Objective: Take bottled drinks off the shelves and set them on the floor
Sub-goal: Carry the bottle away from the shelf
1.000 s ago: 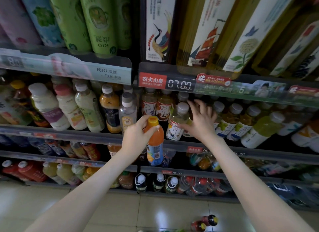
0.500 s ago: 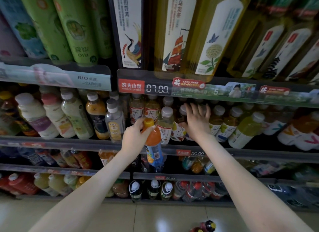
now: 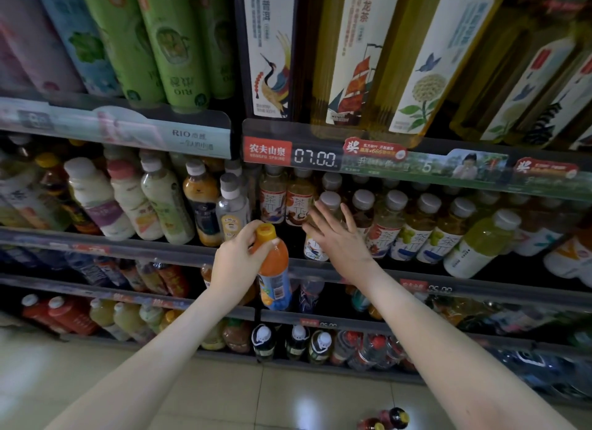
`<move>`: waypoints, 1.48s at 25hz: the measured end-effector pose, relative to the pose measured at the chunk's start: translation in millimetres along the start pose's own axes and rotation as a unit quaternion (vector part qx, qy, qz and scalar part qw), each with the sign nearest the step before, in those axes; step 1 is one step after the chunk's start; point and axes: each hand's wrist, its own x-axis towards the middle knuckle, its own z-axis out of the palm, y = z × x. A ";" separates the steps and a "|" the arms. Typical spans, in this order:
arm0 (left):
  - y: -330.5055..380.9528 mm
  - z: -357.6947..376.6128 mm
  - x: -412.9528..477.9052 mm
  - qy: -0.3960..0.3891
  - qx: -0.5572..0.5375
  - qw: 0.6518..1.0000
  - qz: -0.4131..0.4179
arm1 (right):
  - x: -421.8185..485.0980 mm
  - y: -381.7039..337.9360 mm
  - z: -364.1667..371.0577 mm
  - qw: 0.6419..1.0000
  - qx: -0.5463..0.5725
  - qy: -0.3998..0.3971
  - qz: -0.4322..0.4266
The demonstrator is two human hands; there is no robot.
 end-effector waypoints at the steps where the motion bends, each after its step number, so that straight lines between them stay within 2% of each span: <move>1: -3.6 -1.6 -1.2 -0.004 -0.007 1.000 -0.001 | 0.1 -0.6 1.1 1.000 0.014 0.016 0.002; 10: -14.5 0.3 -11.4 -0.066 -0.043 0.997 0.007 | -7.5 -3.8 -2.5 0.994 0.105 0.026 0.021; 12: -4.7 5.0 -17.6 -0.068 -0.044 0.996 0.022 | -16.8 -6.1 -14.6 0.981 0.185 0.011 0.050; 13: 2.6 8.0 -21.1 -0.067 -0.041 0.996 0.031 | -26.3 -7.2 -23.7 0.957 0.280 -0.012 0.074; 14: 11.9 12.7 -25.9 -0.069 -0.040 0.996 0.037 | -41.9 -7.9 -38.9 0.905 0.406 -0.058 0.111; 16: 33.9 26.4 -35.7 -0.076 -0.068 0.994 0.029 | -80.6 -11.4 -67.6 0.754 0.619 -0.139 0.168; 17: 48.3 35.6 -41.6 -0.078 -0.088 0.993 0.023 | -101.9 -12.5 -78.3 0.693 0.681 -0.152 0.182; 18: 63.6 47.0 -48.8 -0.082 -0.108 0.991 0.018 | -123.9 -12.8 -83.3 0.656 0.712 -0.151 0.200; 19: 83.3 63.5 -60.8 -0.094 -0.127 0.987 0.014 | -151.4 -8.9 -83.5 0.634 0.725 -0.142 0.229; 24: 186.5 165.3 -150.9 -0.184 -0.226 0.956 -0.016 | -306.2 48.7 -86.3 0.615 0.688 -0.087 0.375; 29: 272.7 274.7 -244.3 -0.262 -0.244 0.934 -0.007 | -461.4 106.1 -98.0 0.582 0.652 -0.052 0.484; 31: 305.3 311.7 -260.4 -0.350 -0.236 0.906 -0.010 | -509.5 128.9 -99.3 0.558 0.645 -0.019 0.522; 33: 332.6 348.1 -269.1 -0.453 -0.236 0.860 0.003 | -548.5 152.7 -96.7 0.531 0.637 0.011 0.559; 37: 364.4 421.1 -288.9 -0.527 -0.184 0.829 0.033 | -609.9 212.6 -82.7 0.441 0.629 0.090 0.633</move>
